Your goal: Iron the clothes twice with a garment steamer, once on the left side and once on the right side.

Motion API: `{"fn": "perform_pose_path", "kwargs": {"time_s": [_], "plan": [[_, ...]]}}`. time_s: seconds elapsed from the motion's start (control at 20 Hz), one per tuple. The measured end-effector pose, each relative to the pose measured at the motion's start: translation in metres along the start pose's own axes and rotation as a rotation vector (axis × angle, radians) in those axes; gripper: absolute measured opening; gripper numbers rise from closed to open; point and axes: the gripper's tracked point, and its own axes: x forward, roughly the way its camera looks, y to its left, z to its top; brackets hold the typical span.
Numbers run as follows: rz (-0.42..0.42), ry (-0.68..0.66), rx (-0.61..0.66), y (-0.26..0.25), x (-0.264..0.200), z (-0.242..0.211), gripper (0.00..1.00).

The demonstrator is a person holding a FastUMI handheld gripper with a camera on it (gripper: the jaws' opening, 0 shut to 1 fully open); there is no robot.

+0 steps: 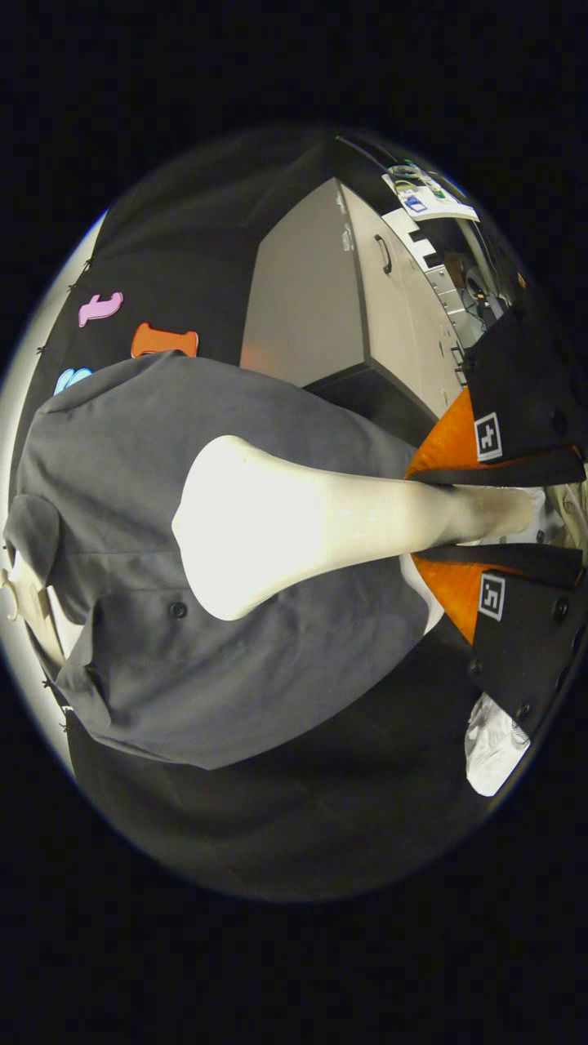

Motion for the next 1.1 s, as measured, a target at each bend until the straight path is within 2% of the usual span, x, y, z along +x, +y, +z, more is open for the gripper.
{"fn": "perform_pose_path", "kwargs": {"time_s": [0.4,0.65,1.1], "plan": [[0.04,-0.105,-0.037,0.04,-0.029,0.06,0.36],[0.052,-0.138,-0.064,0.068,-0.031,0.084,0.36],[0.1,-0.127,-0.126,0.13,-0.007,0.092,0.36]]}}
